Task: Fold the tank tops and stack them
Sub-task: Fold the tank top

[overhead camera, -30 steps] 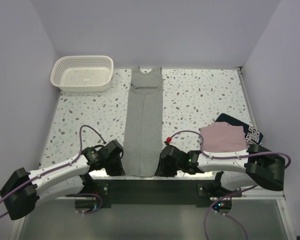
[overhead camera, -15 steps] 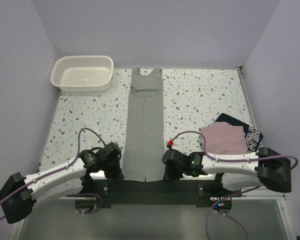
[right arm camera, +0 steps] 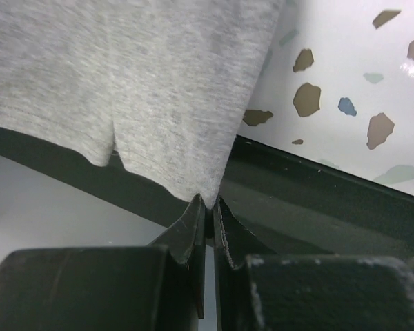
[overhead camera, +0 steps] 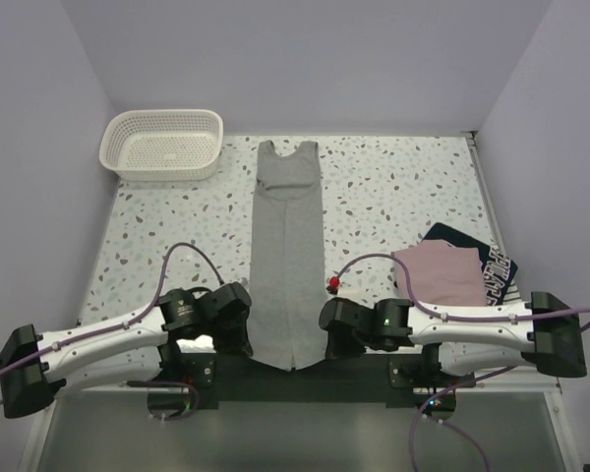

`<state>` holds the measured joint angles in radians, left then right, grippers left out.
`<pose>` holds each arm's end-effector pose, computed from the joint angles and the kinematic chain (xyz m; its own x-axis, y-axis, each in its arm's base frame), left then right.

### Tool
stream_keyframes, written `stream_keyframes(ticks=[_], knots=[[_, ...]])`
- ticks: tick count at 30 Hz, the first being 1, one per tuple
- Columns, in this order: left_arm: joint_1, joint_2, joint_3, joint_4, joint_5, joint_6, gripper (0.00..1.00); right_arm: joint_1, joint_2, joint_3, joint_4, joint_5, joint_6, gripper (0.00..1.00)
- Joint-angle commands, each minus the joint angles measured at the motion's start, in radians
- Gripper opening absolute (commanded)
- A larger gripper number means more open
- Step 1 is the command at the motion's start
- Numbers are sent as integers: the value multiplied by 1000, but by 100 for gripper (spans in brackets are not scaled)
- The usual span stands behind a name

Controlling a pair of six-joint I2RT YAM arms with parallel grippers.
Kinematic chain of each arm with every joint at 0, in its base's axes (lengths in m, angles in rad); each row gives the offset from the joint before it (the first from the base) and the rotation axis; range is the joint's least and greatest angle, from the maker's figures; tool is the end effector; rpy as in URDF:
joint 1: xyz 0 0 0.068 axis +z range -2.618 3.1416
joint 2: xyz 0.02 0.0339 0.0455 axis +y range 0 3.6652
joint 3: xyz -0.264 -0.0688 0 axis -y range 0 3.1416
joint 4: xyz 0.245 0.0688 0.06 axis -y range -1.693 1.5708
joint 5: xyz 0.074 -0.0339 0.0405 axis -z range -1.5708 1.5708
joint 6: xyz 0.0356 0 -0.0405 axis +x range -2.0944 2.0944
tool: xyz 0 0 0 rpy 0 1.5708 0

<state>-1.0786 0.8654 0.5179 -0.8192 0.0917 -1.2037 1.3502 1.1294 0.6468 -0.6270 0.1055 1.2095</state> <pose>0.0645 -0.1273 0.1868 -0.9910 -0.1188 -0.0625 -0.0845 0.9138 -0.3972 0.0476 0.1951 0.1937 -0.9674 -0.0626 -0.2455 -0.1561 0.9105 0.3830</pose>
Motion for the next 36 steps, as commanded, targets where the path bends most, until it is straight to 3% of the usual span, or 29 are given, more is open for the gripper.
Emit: stream_keyframes(ticks=[1, 7, 22, 36], knots=[[17, 30, 105, -21, -76, 4, 0, 4, 30, 96, -56, 108, -13, 3], [183, 109, 163, 78, -90, 137, 0, -65, 118, 200, -33, 166, -103, 3], [365, 362, 407, 268, -241, 328, 0, -325, 326, 473, 47, 273, -389, 2], [605, 728, 666, 451, -193, 467, 0, -617, 618, 764, 173, 177, -580, 0]])
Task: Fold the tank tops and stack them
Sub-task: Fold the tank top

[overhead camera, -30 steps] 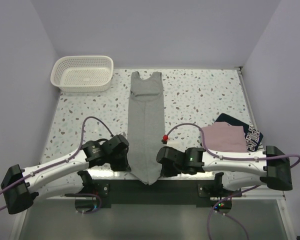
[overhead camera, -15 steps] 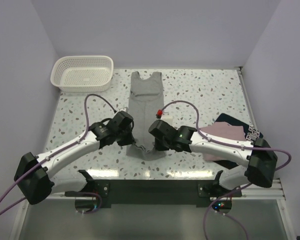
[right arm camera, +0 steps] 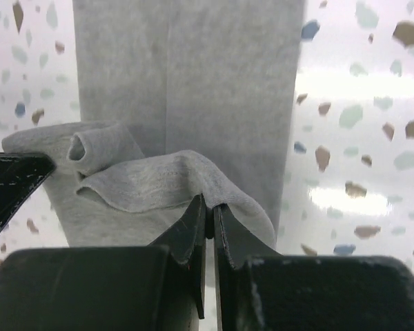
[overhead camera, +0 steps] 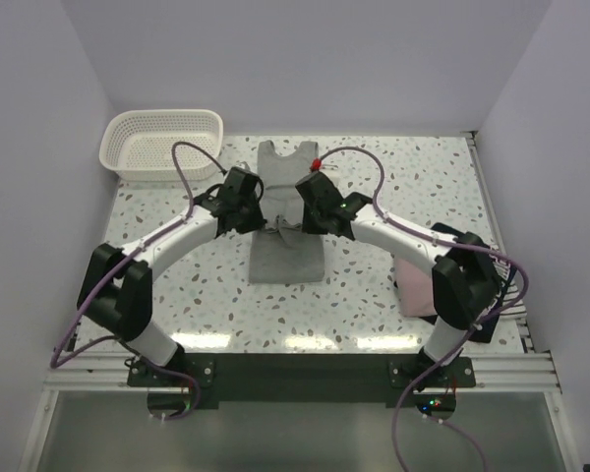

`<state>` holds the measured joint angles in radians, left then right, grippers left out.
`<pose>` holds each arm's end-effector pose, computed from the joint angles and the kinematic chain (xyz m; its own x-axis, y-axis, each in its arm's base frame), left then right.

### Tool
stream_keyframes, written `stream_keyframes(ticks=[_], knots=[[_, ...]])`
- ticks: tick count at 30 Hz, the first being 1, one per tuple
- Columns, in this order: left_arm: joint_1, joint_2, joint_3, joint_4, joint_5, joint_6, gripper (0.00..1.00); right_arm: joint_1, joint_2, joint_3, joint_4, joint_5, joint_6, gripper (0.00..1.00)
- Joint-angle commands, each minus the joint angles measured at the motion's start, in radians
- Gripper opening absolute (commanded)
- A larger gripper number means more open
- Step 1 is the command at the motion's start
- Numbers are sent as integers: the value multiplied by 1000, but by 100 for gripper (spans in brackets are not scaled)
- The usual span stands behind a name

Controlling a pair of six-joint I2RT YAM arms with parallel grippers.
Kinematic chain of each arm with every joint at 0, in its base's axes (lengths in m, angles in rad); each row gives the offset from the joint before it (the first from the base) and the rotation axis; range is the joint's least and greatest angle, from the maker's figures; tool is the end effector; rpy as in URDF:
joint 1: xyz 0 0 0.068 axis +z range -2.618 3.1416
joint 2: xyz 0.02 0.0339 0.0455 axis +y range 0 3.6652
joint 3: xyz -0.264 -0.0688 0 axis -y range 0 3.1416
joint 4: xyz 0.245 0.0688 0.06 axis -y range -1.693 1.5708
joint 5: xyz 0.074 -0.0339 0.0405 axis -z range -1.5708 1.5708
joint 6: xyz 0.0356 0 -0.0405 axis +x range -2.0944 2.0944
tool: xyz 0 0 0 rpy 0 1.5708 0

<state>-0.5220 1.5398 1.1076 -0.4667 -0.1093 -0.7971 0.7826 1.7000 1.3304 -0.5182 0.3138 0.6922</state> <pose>0.2858 -0.1599 0.2436 -0.7865 -0.3679 -0.4960 -0.1801 0.9049 -0.3856 0.2717 0.2547 0.2591 -0.7633 0.0971 -0.6387 -0.0589 0.9741 0.2185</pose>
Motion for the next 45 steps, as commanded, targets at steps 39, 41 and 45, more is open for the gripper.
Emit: stream_keyframes(ticks=[39, 41, 45], knots=[[221, 218, 91, 318, 164, -5, 32, -195, 285, 274, 102, -91, -122, 61], [185, 206, 55, 338, 175, -22, 28, -186, 343, 337, 69, -99, -120, 57], [136, 201, -26, 341, 162, -54, 19, -186, 397, 363, 55, -117, -100, 54]])
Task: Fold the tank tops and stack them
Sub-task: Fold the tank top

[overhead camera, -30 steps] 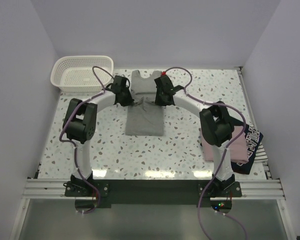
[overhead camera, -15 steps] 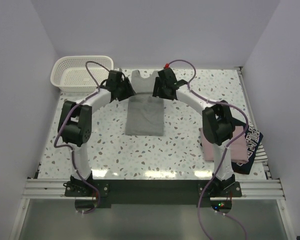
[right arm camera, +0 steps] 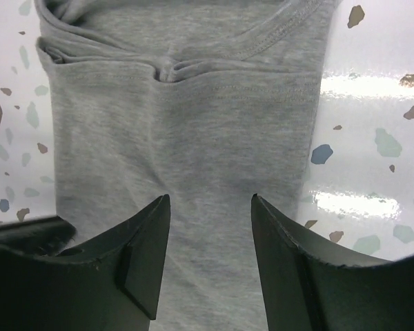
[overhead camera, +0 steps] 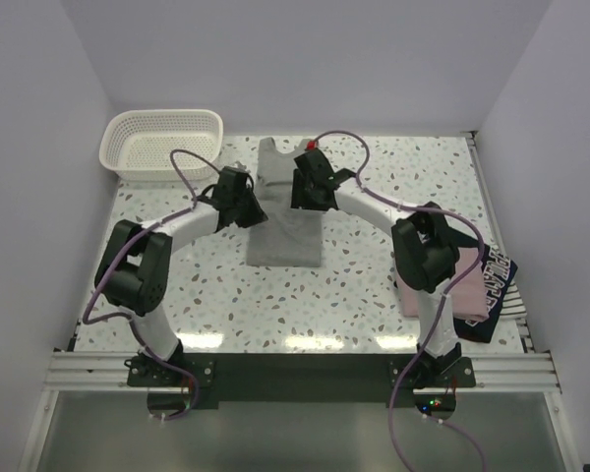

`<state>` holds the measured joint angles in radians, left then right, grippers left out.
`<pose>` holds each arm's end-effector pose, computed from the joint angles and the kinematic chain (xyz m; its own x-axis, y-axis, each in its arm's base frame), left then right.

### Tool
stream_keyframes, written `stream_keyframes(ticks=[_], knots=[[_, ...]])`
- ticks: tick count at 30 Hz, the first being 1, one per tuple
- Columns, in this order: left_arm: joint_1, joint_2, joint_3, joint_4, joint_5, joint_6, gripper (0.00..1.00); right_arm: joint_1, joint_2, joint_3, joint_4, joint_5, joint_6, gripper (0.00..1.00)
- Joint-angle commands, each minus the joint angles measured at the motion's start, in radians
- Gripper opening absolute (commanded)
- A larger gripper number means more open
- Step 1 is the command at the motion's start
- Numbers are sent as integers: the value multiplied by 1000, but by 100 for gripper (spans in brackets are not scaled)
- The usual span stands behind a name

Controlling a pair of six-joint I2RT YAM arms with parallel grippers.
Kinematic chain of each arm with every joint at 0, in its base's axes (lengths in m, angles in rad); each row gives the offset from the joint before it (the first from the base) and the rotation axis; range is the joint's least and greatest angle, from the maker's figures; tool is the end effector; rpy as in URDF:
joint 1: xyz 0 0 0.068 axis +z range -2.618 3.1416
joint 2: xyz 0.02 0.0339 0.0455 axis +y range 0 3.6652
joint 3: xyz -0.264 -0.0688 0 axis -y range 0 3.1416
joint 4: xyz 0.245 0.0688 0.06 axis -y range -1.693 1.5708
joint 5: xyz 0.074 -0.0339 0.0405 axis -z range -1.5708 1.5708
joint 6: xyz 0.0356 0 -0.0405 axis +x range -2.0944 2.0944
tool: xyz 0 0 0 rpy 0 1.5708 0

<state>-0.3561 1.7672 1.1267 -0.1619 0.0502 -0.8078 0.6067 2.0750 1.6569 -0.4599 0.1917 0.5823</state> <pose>0.3555 -0.1341 0.1953 -0.7410 -0.4945 -0.4542 -0.2239 0.8197 -0.5272 0.3862 0.2598 0.2162 -0.7808 0.1153 -0.6141 -0.0363 0.9728 0.2288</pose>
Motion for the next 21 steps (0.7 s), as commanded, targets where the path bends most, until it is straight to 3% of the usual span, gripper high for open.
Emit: stream_keyframes(ticks=[1, 6, 11, 21], knots=[[-41, -32, -65, 33, -19, -62, 18, -7, 17, 23, 12, 5, 13, 53], [-67, -84, -215, 84, -46, -106, 18, 1, 13, -78, 72, -6, 22, 54], [-107, -74, -264, 47, -73, -137, 15, 24, 48, -104, 33, 18, 13, 56], [-181, -201, -487, 29, -78, -211, 15, 73, -99, -371, 40, 87, 37, 59]])
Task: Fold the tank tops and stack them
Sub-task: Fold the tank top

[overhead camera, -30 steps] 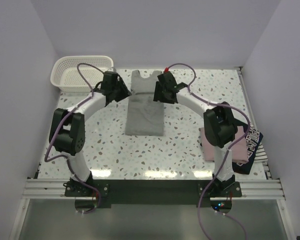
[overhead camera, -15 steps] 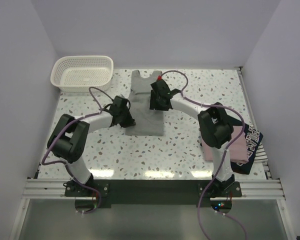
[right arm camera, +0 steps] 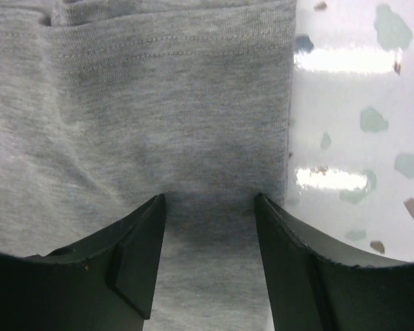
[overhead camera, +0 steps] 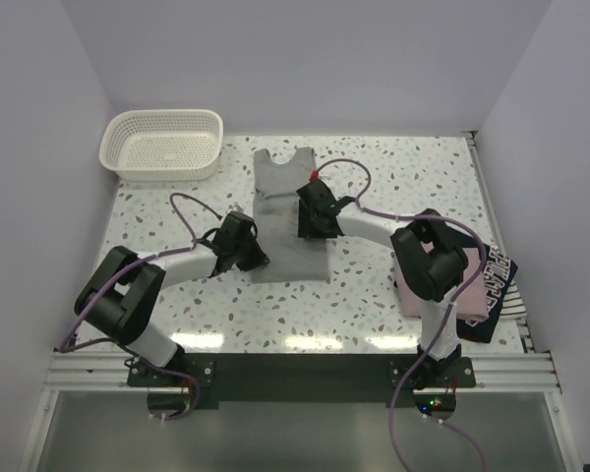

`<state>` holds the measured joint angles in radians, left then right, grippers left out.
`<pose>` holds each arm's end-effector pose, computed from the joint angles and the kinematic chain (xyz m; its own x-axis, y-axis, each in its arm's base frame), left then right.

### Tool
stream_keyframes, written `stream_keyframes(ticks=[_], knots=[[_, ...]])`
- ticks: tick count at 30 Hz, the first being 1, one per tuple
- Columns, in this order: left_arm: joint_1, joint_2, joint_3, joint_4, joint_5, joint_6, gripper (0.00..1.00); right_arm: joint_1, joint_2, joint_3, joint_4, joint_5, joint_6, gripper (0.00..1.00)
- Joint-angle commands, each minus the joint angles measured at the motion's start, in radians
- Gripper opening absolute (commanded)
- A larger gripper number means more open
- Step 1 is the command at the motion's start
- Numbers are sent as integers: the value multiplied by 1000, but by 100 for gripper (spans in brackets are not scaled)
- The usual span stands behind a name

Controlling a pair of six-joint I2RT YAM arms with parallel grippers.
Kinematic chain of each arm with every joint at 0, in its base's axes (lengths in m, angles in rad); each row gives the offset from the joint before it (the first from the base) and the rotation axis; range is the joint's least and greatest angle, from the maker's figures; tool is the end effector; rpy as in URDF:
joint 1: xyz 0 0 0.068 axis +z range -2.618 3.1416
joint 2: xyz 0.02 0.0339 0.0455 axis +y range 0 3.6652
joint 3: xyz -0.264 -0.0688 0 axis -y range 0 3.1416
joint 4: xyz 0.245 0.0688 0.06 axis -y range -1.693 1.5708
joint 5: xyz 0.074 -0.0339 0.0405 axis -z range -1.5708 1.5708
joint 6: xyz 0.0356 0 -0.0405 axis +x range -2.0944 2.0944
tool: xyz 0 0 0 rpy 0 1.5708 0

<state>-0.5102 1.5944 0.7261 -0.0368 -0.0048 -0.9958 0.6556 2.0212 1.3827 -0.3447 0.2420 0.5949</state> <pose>0.2601 -0.1454 0.1430 -0.7809 -0.5246 -0.3390 -0.3118 0.7977 -0.5162 0.3442 0.2539 0.1630 -0.8191 0.0565 -0.5709 -0.0332 0.9888 0.1455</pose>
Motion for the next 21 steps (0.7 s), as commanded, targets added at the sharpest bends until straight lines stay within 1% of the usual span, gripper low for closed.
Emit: stream_keyframes(ticks=[1, 4, 5, 7, 10, 13, 16, 19, 21], knots=[[-42, -43, -103, -98, -15, -35, 15, 33, -80, -147, -77, 55, 34, 59], [-79, -96, -165, -113, -3, -50, 15, 53, -151, -241, -63, 59, 72, 59], [-91, -109, -187, -127, -1, -53, 15, 58, -204, -305, -56, 50, 91, 59], [-132, -157, -206, -143, -1, -67, 15, 68, -252, -376, -50, 52, 109, 60], [-185, -229, -229, -181, 0, -86, 15, 72, -331, -424, -54, 48, 115, 64], [-206, -298, -243, -218, 25, -90, 16, 72, -389, -409, -99, 62, 114, 65], [-205, -361, -218, -276, 23, -75, 18, 72, -459, -381, -146, 85, 109, 65], [-206, -418, -150, -327, 8, -50, 23, 72, -515, -355, -192, 114, 112, 63], [-205, -438, -120, -373, 8, -37, 27, 73, -541, -350, -206, 97, 117, 61]])
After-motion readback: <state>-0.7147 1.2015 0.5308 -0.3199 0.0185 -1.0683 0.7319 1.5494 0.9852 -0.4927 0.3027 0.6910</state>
